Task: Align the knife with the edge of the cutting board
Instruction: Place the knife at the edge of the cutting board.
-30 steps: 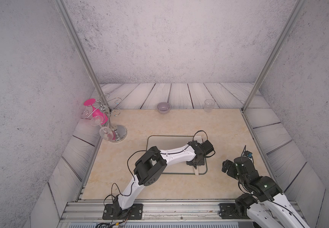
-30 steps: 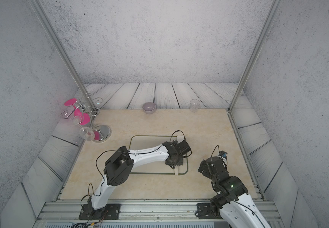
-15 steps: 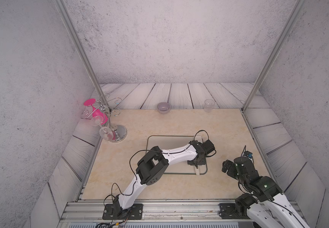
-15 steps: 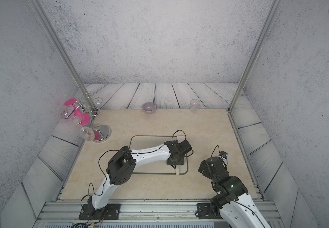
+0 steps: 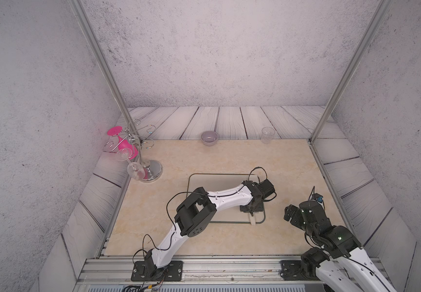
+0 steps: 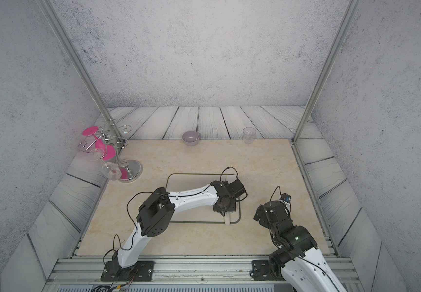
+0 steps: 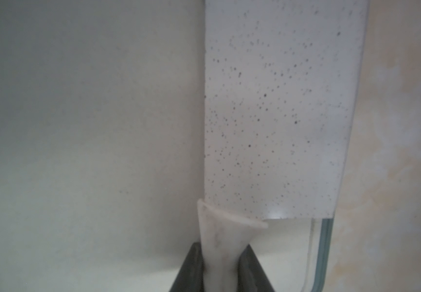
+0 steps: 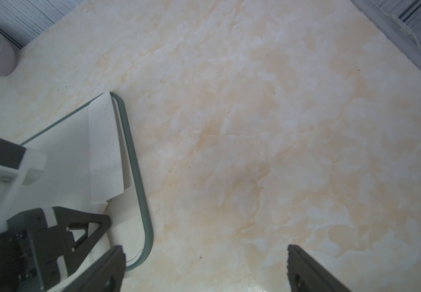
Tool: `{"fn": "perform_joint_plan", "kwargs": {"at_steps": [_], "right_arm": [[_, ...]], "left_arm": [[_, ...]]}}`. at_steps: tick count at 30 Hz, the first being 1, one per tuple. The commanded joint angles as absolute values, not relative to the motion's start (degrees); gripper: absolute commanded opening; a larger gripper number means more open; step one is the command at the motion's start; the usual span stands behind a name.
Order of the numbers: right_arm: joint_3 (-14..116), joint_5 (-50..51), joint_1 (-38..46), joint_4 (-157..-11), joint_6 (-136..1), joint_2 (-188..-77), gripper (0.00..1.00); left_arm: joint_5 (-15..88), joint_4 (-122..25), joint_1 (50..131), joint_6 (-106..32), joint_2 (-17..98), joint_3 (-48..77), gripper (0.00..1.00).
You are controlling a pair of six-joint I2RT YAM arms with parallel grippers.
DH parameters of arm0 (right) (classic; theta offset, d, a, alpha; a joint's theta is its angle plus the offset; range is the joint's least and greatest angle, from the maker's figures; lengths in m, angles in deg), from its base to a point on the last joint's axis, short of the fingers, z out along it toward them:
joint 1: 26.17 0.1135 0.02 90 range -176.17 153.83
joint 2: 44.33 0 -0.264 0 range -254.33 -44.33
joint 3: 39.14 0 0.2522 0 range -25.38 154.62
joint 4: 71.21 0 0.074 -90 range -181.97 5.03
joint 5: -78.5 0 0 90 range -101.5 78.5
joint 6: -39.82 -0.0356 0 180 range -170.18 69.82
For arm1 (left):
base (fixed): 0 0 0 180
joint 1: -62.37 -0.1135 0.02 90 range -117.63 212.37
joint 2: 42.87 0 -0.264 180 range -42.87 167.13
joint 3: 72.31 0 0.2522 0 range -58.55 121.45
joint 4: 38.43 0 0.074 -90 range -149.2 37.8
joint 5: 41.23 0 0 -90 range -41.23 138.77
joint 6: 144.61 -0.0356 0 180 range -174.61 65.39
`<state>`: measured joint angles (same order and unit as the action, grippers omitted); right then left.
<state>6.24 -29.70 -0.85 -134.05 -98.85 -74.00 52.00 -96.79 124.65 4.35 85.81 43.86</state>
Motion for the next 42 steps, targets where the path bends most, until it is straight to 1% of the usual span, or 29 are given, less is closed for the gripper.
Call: {"fn": "perform_joint_plan", "kwargs": {"at_steps": [1, 4, 15, 18, 20, 23, 25, 33, 37, 40, 42], "right_arm": [[5.47, -30.84, -1.04, -134.87, -99.23, -73.86, 0.99], [5.47, -30.84, -1.03, -134.87, -99.23, -73.84, 0.99], [5.47, -30.97, -1.06, -134.79, -99.23, -73.87, 0.99], [5.38, -30.93, -1.06, -134.80, -99.21, -73.85, 0.99], [5.30, -30.80, -1.02, -134.75, -99.23, -73.86, 0.99], [5.29, -30.84, -1.05, -134.75, -99.24, -73.86, 0.99], [5.29, -30.81, -0.98, -134.74, -99.23, -73.85, 0.99], [5.25, -30.75, -1.09, -134.73, -99.23, -74.03, 0.99], [5.34, -30.81, -1.01, -134.72, -99.15, -74.08, 0.99], [5.38, -30.84, -0.96, -134.67, -99.07, -74.14, 0.99], [5.39, -30.84, -0.97, -134.63, -98.97, -74.19, 0.99]], "left_arm": [[51.55, -97.54, 124.98, 4.38, 87.53, 45.50, 0.00], [51.37, -97.65, 124.97, 4.21, 87.84, 45.76, 0.02], [51.50, -98.31, 125.13, 4.01, 88.15, 45.97, 0.02], [51.45, -98.37, 125.20, 3.94, 88.33, 46.03, 0.03], [51.50, -98.34, 125.13, 3.98, 88.34, 46.04, 0.07], [51.48, -98.34, 125.17, 3.93, 88.28, 46.19, 0.17], [51.52, -98.56, 125.13, 3.77, 88.26, 46.46, 0.21], [52.06, -98.94, 125.04, 3.32, 87.25, 47.03, 0.34], [52.58, -98.88, 125.04, 3.01, 86.62, 47.17, 0.46], [53.18, -99.42, 125.04, 2.83, 85.98, 47.80, 0.48], [53.65, -99.85, 124.97, 2.72, 85.32, 48.12, 0.54]]}}
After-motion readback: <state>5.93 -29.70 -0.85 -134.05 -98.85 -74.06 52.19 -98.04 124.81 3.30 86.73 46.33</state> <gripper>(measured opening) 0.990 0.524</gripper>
